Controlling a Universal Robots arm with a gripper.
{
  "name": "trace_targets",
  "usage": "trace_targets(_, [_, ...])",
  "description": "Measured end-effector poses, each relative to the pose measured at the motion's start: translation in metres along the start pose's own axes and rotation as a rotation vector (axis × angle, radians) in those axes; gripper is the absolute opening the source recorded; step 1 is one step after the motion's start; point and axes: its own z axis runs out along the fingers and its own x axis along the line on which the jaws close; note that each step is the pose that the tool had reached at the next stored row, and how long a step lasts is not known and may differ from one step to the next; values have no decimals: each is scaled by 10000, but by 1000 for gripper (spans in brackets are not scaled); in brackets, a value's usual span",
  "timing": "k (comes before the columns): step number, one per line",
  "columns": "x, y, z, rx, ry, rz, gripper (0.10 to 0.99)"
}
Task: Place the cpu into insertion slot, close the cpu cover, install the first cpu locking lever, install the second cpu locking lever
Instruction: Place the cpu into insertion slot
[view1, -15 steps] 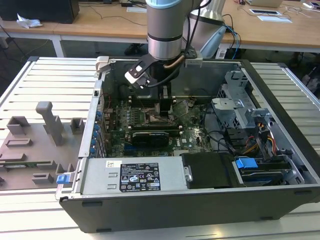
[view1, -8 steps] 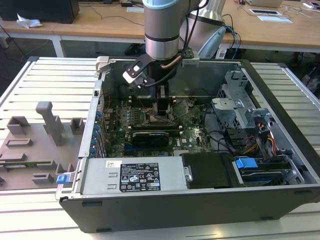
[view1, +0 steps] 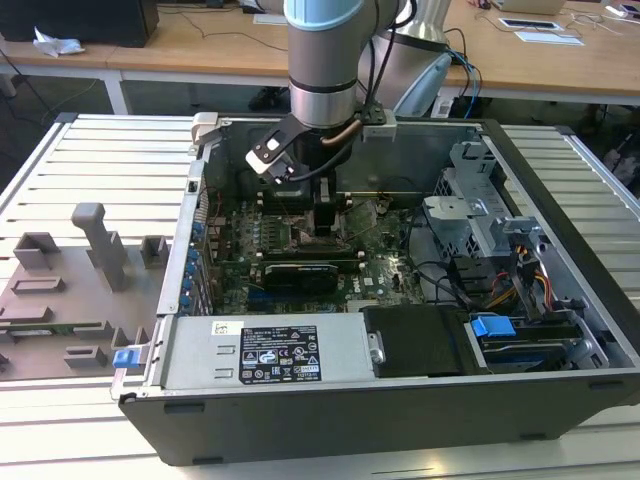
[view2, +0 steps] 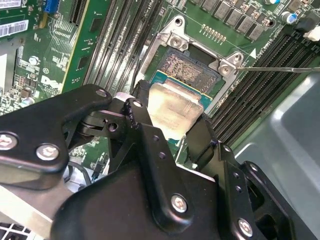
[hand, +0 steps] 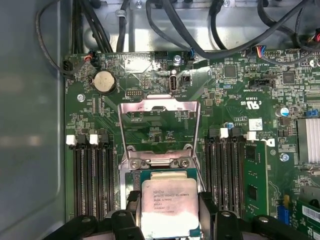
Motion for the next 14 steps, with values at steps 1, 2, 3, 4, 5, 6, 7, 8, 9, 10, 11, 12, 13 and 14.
trace_targets(1, [0,-1,8,0,1,0,545])
trace_targets(2, [0,-1,19,0,0,0,545])
trace_targets(3, [0,-2,27,0,0,0,545])
trace_targets(4, [0,-3,39,0,0,0,545])
trace_targets(5, [0,-3,44,0,0,0,545])
trace_targets(6, [0,-3,46,1,-1,0,545])
trace_targets(7, [1,-4,56,0,0,0,545])
trace_targets(8, [1,-4,63,1,0,0,545])
trace_targets(9, [1,-5,73,1,0,0,545])
trace_targets(10, [1,-5,76,0,0,0,545])
trace_targets(11, [1,-6,80,0,0,0,545])
trace_targets(12, [1,-6,86,0,0,0,545])
trace_targets(13, [1,-6,91,0,0,0,545])
trace_targets(14, [1,-7,95,0,0,0,545])
